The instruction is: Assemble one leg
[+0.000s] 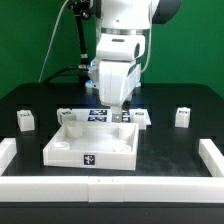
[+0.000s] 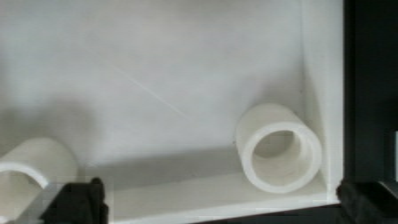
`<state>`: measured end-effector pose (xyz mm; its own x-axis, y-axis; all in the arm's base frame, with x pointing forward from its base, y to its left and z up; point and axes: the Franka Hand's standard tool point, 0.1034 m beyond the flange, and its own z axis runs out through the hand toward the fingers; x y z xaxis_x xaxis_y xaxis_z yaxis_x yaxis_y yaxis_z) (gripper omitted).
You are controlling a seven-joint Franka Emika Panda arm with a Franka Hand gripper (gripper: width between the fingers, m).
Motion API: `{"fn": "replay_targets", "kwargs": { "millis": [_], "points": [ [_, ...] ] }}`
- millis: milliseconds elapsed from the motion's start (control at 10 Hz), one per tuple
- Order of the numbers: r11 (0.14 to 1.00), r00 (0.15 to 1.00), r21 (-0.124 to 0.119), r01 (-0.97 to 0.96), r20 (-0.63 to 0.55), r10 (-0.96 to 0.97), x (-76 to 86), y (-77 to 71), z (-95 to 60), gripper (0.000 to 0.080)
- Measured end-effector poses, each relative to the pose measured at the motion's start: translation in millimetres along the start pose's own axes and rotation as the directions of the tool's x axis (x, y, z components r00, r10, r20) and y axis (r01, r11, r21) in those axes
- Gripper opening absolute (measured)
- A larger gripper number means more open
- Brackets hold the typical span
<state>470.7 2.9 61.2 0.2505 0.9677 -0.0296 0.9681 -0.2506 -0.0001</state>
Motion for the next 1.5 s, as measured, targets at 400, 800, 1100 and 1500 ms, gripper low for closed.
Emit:
{"fn": "replay_targets", "kwargs": {
  "millis": [400, 800, 1100, 1500],
  "points": [
    [0.999, 0.999, 0.002, 0.035, -0.018, -0.035, -13.0, -28.2, 23.6, 0.065],
    [1.0, 0.999, 0.018, 0.018, -0.031, -0.018, -29.8, -50.4, 48.7, 0.065],
    [1.0, 0.999, 0.027, 0.002, -0.032, -0.001, -34.4, -49.8, 56.1, 0.065],
    [1.0, 0.999, 0.026, 0.002, -0.032, -0.001, -34.4, -49.6, 56.1, 0.0216]
  ]
}}
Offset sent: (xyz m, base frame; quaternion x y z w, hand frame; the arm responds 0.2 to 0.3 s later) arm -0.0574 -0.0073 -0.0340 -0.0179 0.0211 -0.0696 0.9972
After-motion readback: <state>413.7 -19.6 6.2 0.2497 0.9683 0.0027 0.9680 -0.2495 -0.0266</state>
